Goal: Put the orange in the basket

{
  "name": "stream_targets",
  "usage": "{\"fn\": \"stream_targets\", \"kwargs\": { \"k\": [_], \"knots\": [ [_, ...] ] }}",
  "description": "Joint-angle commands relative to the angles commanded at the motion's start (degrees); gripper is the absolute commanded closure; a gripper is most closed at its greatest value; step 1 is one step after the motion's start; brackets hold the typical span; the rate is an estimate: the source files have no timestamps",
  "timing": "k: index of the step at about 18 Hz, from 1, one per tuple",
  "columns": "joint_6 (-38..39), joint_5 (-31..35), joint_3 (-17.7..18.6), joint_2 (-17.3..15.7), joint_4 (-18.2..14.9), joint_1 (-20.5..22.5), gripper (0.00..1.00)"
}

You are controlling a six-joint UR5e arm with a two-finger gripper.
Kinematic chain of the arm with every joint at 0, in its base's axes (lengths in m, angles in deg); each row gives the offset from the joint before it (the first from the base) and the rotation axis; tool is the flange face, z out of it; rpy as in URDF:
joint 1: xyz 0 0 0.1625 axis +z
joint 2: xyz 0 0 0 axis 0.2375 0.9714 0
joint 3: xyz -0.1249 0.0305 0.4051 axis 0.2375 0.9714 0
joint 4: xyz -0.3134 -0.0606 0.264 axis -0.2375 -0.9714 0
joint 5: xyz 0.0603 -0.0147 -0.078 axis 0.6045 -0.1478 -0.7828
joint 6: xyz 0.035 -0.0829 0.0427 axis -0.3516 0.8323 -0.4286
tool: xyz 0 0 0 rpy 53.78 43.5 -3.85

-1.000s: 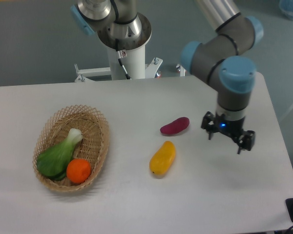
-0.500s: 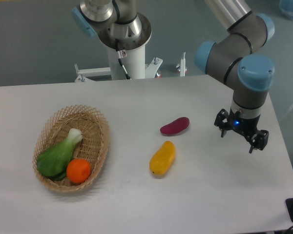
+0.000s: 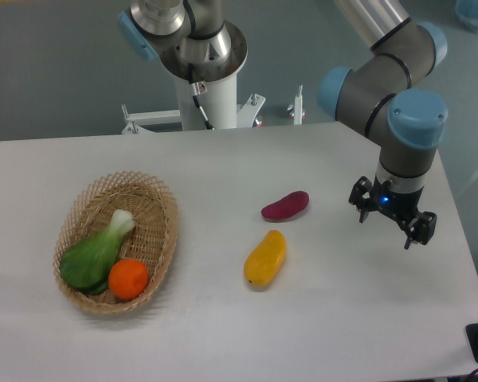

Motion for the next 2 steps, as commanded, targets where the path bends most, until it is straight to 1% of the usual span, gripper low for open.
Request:
{"fn": "stream_targets", "kwargs": {
  "k": [2],
  "knots": [
    [0.0, 0.0, 0.0, 0.0, 0.1, 0.0, 0.00]
  ]
}}
